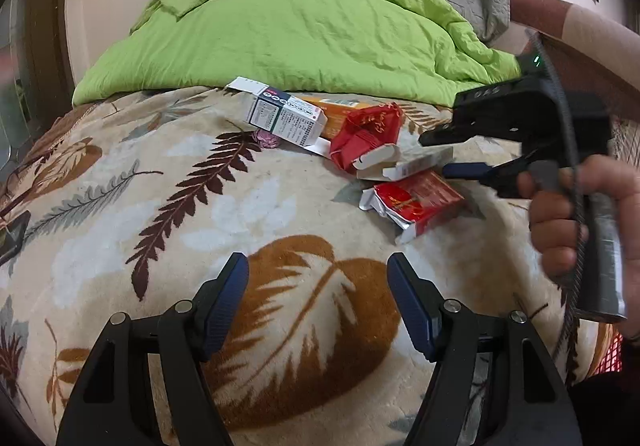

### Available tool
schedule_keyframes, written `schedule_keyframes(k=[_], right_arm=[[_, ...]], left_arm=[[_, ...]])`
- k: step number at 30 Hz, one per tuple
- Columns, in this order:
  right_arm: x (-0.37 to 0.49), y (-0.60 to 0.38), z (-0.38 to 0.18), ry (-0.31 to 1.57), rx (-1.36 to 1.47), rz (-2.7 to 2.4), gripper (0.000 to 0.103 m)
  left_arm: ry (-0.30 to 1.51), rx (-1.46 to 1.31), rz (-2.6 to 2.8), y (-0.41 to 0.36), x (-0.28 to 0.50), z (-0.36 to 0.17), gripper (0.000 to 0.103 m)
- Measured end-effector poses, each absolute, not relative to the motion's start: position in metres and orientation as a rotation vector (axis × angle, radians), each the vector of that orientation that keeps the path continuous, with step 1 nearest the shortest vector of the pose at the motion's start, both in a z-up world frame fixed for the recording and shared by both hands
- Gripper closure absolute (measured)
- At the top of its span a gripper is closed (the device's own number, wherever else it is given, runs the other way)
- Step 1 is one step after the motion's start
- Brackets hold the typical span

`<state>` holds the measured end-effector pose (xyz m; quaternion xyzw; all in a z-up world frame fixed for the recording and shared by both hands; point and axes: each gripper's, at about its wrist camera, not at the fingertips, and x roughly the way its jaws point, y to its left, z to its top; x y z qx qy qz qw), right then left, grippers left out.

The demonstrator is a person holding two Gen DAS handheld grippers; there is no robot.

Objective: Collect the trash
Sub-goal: 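Grasp the long white medicine box with the right tool while the left tool approaches the red cigarette pack, then grasp the red cigarette pack with the left tool while the right tool holds the white box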

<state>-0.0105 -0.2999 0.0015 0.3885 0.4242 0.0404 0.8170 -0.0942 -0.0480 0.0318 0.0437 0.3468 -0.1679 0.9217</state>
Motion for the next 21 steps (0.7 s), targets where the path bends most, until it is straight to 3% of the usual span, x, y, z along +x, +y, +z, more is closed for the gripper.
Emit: schedule_keyframes(k=[2, 6, 12, 17, 21], right_arm=[[0.000, -0.305, -0.008, 0.896, 0.890, 0.086, 0.058], [0.014, -0.304, -0.018, 0.901, 0.926, 0.115, 0.077], [-0.008, -0.313, 0.010, 0.768, 0.909, 0.121, 0.087], [-0.035, -0.343, 0.034, 0.634, 0.769, -0.078, 0.089], [-0.038, -0.331, 0.019, 0.713, 0.747, -0.027, 0.089]], left_arm=[[0.715, 0.089, -0.351, -0.048, -0.093, 0.032, 0.032], [0.718, 0.102, -0.365, -0.052, -0.092, 0.031, 0.033], [0.724, 0.084, -0.366, -0.050, -0.089, 0.031, 0.033], [0.729, 0.077, -0.367, -0.050, -0.089, 0.030, 0.033], [0.710, 0.053, -0.363, -0.046, -0.091, 0.034, 0.033]])
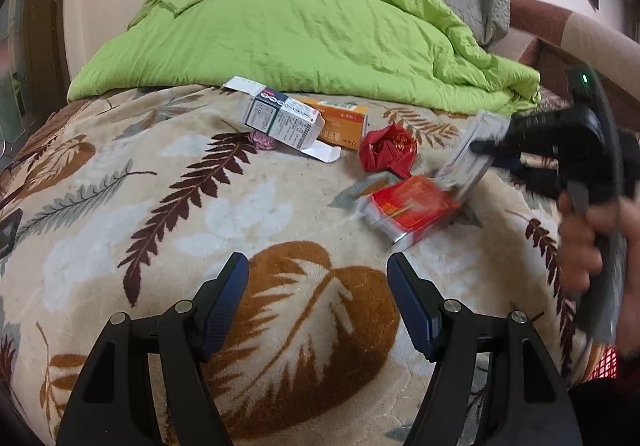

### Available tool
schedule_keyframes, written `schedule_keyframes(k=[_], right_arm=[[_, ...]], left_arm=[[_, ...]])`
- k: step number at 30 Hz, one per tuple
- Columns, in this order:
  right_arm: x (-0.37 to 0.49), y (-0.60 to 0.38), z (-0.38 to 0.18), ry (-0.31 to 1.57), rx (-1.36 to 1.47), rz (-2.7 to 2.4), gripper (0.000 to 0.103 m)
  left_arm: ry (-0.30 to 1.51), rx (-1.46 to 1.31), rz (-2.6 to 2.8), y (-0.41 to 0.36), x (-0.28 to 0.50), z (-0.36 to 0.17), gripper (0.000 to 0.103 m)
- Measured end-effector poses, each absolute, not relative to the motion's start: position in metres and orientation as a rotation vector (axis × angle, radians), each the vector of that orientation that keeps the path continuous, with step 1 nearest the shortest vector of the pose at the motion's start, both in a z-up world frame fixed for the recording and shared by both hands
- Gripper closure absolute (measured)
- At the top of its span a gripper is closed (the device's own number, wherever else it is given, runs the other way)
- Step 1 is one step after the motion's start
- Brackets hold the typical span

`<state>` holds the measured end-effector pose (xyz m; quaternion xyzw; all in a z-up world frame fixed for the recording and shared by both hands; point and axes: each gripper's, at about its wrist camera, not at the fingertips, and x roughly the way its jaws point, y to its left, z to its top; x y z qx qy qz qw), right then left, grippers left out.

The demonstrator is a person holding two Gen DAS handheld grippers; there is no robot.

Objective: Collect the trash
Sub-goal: 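Grasp the red cigarette pack with the left tool while the right tool holds the white box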

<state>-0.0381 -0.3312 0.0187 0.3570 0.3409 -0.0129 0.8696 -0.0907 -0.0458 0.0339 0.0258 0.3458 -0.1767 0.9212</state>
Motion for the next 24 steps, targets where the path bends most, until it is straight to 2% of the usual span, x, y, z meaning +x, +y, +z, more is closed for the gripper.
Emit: schedule_keyframes(k=[7, 12, 20, 24], right_arm=[[-0.057, -0.287, 0.013, 0.783, 0.879, 0.262, 0.089], [-0.092, -0.283, 0.033, 0.725, 0.791, 0.232, 0.089], [-0.154, -0.284, 0.036, 0.697, 0.717, 0.217, 0.089], [-0.164, -0.294, 0.036, 0.680, 0.722, 0.211, 0.089]], left_arm=[[0.675, -0.010, -0.376, -0.034, -0.094, 0.045, 0.033], [0.677, -0.037, -0.460, -0.034, -0.085, 0.061, 0.033], [0.860, -0.018, -0.595, -0.059, -0.011, 0.048, 0.033], [0.989, -0.118, -0.631, -0.059, 0.023, 0.024, 0.033]])
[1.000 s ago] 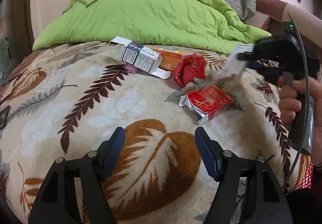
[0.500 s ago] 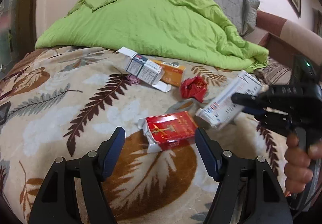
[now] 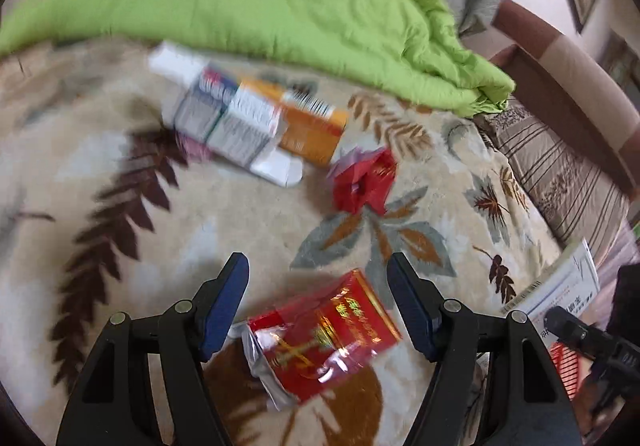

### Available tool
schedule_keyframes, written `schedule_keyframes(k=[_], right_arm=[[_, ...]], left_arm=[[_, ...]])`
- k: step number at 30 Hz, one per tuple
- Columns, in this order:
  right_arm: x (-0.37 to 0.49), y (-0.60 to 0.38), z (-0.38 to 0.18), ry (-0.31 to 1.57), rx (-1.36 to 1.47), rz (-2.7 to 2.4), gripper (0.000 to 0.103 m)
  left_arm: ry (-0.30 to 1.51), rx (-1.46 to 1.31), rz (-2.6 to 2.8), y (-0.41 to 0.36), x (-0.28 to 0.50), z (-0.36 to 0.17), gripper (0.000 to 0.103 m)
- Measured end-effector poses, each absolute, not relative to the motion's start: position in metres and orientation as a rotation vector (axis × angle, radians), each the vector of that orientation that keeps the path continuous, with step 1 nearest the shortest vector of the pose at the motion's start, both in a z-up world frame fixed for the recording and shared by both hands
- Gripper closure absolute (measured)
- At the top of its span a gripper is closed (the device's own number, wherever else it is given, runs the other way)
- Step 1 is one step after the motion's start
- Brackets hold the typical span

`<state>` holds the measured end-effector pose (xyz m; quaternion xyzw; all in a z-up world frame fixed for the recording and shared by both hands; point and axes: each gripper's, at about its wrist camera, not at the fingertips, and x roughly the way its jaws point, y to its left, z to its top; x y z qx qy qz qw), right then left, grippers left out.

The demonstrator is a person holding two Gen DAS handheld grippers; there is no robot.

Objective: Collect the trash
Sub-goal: 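Grasp the red cigarette pack with the left tool while the right tool holds the white box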

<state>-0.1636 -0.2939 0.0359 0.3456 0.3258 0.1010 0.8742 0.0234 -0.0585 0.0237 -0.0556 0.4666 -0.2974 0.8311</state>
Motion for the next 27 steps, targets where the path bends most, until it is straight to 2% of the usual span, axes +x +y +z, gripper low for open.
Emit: schedule_keyframes(k=[2, 7, 12, 16, 17, 20, 27], right_arm=[[-0.162, -0.300, 0.032, 0.681, 0.752, 0.202, 0.089], [-0.163, -0.311, 0.026, 0.678, 0.821, 0.205, 0.089], [-0.163, -0.312, 0.027, 0.668, 0.821, 0.201, 0.089], [-0.166, -0.311, 0.030, 0.655, 0.794, 0.160, 0.089], [-0.168, -0.311, 0.032, 0.651, 0.781, 0.144, 0.089], [-0.174, -0.311, 0.036, 0.636, 0.747, 0.107, 0.089], [-0.174, -0.305, 0.041, 0.637, 0.702, 0.090, 0.089]], left_arm=[[1.047, -0.142, -0.649, -0.056, 0.025, 0.013, 0.033], [1.059, -0.064, -0.799, -0.059, -0.023, 0.018, 0.033], [0.998, 0.104, -0.729, -0.081, -0.060, 0.022, 0.032], [1.001, 0.126, -0.622, -0.095, -0.054, 0.019, 0.032], [1.012, 0.134, -0.597, -0.098, -0.052, 0.016, 0.033], [0.982, 0.184, -0.513, -0.102, -0.051, 0.010, 0.046], [0.857, 0.123, -0.430, -0.075, -0.081, 0.028, 0.048]])
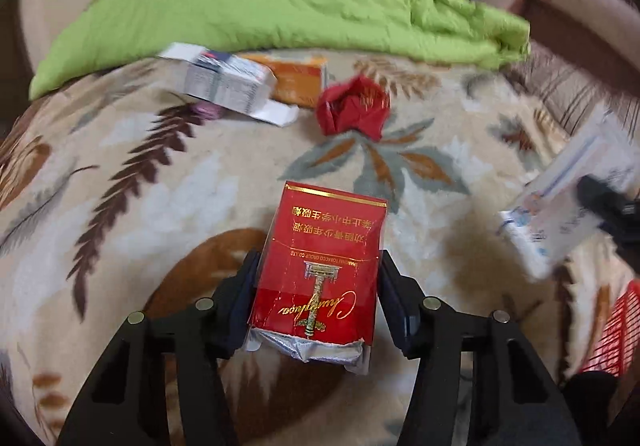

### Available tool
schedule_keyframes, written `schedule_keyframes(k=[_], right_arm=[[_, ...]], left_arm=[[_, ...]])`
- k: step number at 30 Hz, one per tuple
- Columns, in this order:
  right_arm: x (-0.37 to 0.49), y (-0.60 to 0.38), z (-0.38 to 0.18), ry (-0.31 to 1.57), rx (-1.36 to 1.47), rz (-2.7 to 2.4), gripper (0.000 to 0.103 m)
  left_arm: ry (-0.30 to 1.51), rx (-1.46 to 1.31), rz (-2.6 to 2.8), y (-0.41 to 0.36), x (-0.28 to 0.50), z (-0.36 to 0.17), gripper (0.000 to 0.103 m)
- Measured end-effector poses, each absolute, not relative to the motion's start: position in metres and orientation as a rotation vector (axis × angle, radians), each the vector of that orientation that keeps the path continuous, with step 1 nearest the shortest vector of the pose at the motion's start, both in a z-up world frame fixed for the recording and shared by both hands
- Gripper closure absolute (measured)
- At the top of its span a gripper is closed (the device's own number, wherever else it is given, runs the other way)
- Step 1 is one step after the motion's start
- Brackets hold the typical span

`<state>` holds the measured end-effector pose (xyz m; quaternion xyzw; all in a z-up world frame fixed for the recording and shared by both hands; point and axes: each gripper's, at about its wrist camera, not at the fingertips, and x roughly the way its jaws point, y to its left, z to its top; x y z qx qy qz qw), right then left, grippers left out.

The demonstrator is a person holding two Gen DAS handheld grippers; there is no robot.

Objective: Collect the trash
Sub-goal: 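Grasp the red cigarette pack with the left tool while the right tool holds the white box, then lift the red pack with the left tool while the right tool lifts the white box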

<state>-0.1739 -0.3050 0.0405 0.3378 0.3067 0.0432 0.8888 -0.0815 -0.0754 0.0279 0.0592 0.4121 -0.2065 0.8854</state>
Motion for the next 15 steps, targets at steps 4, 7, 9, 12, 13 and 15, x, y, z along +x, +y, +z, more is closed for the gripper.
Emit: schedule_keyframes(k=[4, 7, 9, 12, 13, 15], right_arm=[[-0.175, -0.299, 0.044, 0.630, 0.661, 0.087, 0.089], [-0.174, -0.292, 0.047, 0.628, 0.626, 0.089, 0.089], [-0.174, -0.288, 0.049, 0.626, 0.598, 0.090, 0.089], [-0.176, -0.283, 0.051, 0.625, 0.575, 0.099, 0.089], [-0.176, -0.282, 0.052, 0.625, 0.570, 0.104, 0.089], [-0.177, -0.279, 0.052, 0.625, 0.556, 0.107, 0.089]], left_arm=[[0.754, 0.126, -0.352, -0.062, -0.103, 0.042, 0.048], [0.709, 0.111, -0.328, -0.053, -0.113, 0.050, 0.048], [0.670, 0.135, -0.305, -0.051, -0.119, 0.055, 0.048], [0.647, 0.151, -0.292, -0.052, -0.123, 0.058, 0.048], [0.643, 0.152, -0.286, -0.053, -0.125, 0.059, 0.048], [0.633, 0.166, -0.278, -0.055, -0.127, 0.060, 0.047]])
